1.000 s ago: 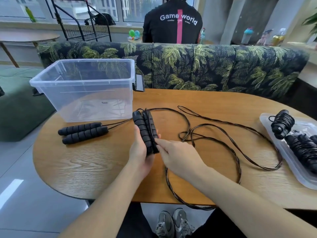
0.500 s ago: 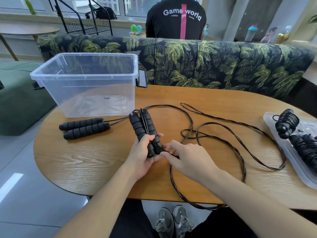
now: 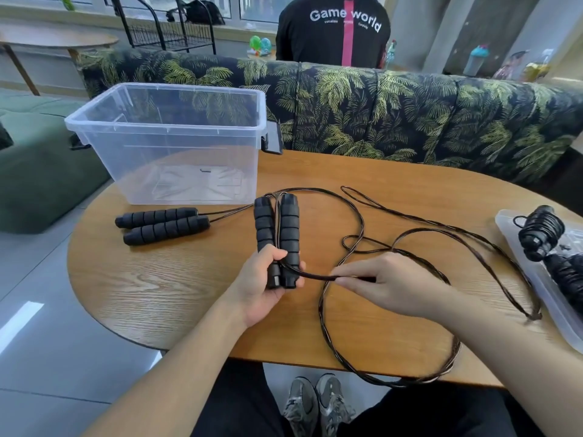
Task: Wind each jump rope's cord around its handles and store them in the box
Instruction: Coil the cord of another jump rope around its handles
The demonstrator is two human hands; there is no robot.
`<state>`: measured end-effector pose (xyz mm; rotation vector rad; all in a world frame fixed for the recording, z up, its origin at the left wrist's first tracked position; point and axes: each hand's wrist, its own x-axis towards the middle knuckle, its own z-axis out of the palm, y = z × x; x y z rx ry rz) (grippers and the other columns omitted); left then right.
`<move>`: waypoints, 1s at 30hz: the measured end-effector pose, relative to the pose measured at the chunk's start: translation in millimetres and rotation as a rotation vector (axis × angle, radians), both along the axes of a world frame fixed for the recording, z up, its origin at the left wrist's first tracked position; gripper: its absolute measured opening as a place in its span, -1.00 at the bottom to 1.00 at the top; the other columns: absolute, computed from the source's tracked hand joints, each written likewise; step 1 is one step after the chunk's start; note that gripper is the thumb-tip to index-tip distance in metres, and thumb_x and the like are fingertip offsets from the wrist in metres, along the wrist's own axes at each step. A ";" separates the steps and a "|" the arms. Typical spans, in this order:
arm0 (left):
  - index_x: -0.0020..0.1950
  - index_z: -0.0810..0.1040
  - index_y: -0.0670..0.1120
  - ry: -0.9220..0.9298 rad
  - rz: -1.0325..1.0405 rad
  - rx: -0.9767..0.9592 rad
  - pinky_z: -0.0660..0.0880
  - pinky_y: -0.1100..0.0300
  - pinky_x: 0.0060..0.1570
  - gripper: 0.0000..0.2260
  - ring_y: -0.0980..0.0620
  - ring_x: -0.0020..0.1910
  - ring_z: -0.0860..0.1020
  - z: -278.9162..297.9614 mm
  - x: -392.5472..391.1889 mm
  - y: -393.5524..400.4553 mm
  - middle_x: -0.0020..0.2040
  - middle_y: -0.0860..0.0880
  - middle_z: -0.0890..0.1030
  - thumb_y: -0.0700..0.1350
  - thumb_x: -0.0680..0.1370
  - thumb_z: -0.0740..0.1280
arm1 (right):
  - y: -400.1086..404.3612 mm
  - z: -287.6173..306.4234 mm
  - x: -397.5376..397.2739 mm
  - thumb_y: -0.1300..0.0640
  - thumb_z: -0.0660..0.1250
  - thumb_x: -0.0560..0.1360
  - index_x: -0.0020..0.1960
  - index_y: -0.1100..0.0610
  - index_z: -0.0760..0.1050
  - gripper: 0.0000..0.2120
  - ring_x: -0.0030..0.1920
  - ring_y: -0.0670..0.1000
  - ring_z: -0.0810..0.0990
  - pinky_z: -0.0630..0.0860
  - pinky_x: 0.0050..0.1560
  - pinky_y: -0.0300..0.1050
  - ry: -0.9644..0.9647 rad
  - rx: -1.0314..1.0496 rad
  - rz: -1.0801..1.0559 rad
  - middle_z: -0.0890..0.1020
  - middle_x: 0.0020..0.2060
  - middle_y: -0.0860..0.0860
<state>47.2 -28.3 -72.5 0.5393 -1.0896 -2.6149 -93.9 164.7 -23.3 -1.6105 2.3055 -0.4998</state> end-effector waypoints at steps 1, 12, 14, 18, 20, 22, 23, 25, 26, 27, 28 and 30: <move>0.34 0.41 -0.25 0.001 -0.034 -0.034 0.51 0.08 -0.33 -0.70 -0.10 -0.19 0.55 0.0 1.2 0.5 -0.13 -0.17 0.58 -0.25 0.61 0.17 | 1.4 2.1 -4.5 -0.29 0.15 0.60 0.23 -0.37 0.54 -0.72 -0.16 -0.11 0.67 0.63 -0.08 -0.11 -0.017 0.042 0.016 0.71 0.05 -0.20; 0.17 0.43 -0.22 -0.013 -0.466 -0.317 0.49 0.08 -0.31 -0.72 -0.09 -0.28 0.48 2.8 6.4 1.7 -0.17 -0.16 0.51 -0.20 0.47 0.27 | -55.7 30.3 -38.0 -0.48 0.37 0.28 -0.32 0.00 0.53 -0.48 -0.29 -0.01 0.53 0.42 -0.30 -0.13 0.130 0.327 -0.171 0.57 -0.38 -0.09; 0.18 0.41 -0.18 -0.060 -0.491 -0.385 0.50 0.07 -0.32 -0.70 -0.08 -0.29 0.50 8.9 5.0 -3.5 -0.16 -0.16 0.52 -0.22 0.45 0.30 | -68.5 36.5 -38.5 -0.31 0.43 0.39 -0.30 -0.01 0.50 -0.63 -0.25 0.01 0.55 0.49 -0.27 -0.12 0.171 0.339 -0.156 0.60 -0.32 -0.06; 0.20 0.42 -0.06 -0.104 -0.631 -0.655 0.56 0.03 -0.27 -0.70 -0.12 -0.25 0.58 32.4 3.3 -14.5 -0.13 -0.10 0.58 -0.29 0.50 0.28 | -86.0 39.6 -51.7 0.18 0.38 0.52 -0.26 0.21 0.49 -0.80 -0.27 0.10 0.47 0.46 -0.23 -0.02 0.045 0.286 0.014 0.57 -0.31 0.06; 0.24 0.41 -0.04 -0.143 -0.702 -0.829 0.59 0.04 -0.25 -0.68 -0.05 -0.15 0.64 45.8 1.1 -16.9 -0.07 -0.12 0.60 -0.31 0.54 0.28 | -91.3 41.4 -57.4 0.19 0.41 0.52 -0.13 0.18 0.60 -0.92 -0.21 0.07 0.58 0.54 -0.12 -0.06 -0.035 0.220 0.096 0.66 -0.24 0.00; 0.27 0.39 -0.04 -0.218 -0.754 -1.024 0.58 0.06 -0.25 -0.67 -0.03 -0.17 0.66 56.1 -1.6 -16.9 -0.06 -0.16 0.64 -0.28 0.55 0.30 | -94.8 46.0 -56.4 0.08 0.46 0.52 -0.06 0.00 0.67 -0.98 -0.12 -0.09 0.64 0.56 -0.02 -0.18 -0.106 0.202 0.110 0.71 -0.16 -0.10; 0.26 0.38 -0.04 -0.256 -0.773 -1.116 0.57 0.05 -0.26 -0.69 -0.03 -0.22 0.64 60.0 -2.4 -16.2 -0.08 -0.17 0.65 -0.25 0.55 0.31 | -95.9 47.7 -55.4 0.01 0.47 0.51 -0.06 -0.06 0.68 -0.97 -0.13 -0.16 0.63 0.52 -0.04 -0.28 -0.130 0.194 0.099 0.71 -0.16 -0.15; 0.19 0.35 -0.02 -0.326 -0.802 -1.277 0.59 0.06 -0.26 -0.73 0.04 -0.29 0.62 62.4 -3.8 -13.9 -0.12 -0.08 0.64 -0.18 0.55 0.34 | -97.8 50.3 -51.7 -0.06 0.50 0.48 -0.10 -0.09 0.69 -0.94 -0.18 -0.24 0.60 0.44 -0.15 -0.41 -0.145 0.181 0.081 0.70 -0.19 -0.21; 0.17 0.31 0.01 -0.362 -0.808 -1.352 0.61 0.07 -0.25 -0.71 0.06 -0.29 0.63 62.0 -4.2 -12.4 -0.12 -0.04 0.61 -0.15 0.55 0.36 | -98.0 50.6 -51.0 -0.08 0.51 0.46 -0.12 -0.10 0.70 -0.93 -0.20 -0.25 0.59 0.42 -0.18 -0.43 -0.144 0.174 0.065 0.70 -0.22 -0.24; 0.16 0.27 0.04 -0.398 -0.797 -1.434 0.63 0.06 -0.24 -0.67 0.04 -0.26 0.65 61.5 -4.2 -11.1 -0.12 -0.02 0.60 -0.11 0.54 0.38 | -97.6 51.3 -49.7 -0.09 0.52 0.45 -0.14 -0.09 0.70 -0.91 -0.20 -0.24 0.60 0.42 -0.18 -0.41 -0.144 0.159 0.045 0.69 -0.23 -0.24; 0.16 0.22 0.07 -0.434 -0.768 -1.520 0.64 0.01 -0.21 -0.62 -0.02 -0.21 0.65 60.3 -4.3 -10.8 -0.11 -0.04 0.59 -0.07 0.52 0.40 | -96.7 52.1 -47.7 -0.10 0.52 0.43 -0.16 -0.09 0.70 -0.90 -0.20 -0.23 0.60 0.45 -0.17 -0.37 -0.142 0.139 0.023 0.70 -0.24 -0.23; 0.13 0.16 0.07 -0.491 -0.675 -1.602 0.65 -0.07 -0.18 -0.55 -0.10 -0.15 0.65 58.4 -3.1 -12.8 -0.07 -0.08 0.58 -0.03 0.49 0.43 | -93.5 52.3 -42.6 -0.11 0.54 0.41 -0.19 -0.07 0.70 -0.87 -0.23 -0.21 0.60 0.47 -0.17 -0.33 -0.145 0.086 -0.027 0.70 -0.27 -0.21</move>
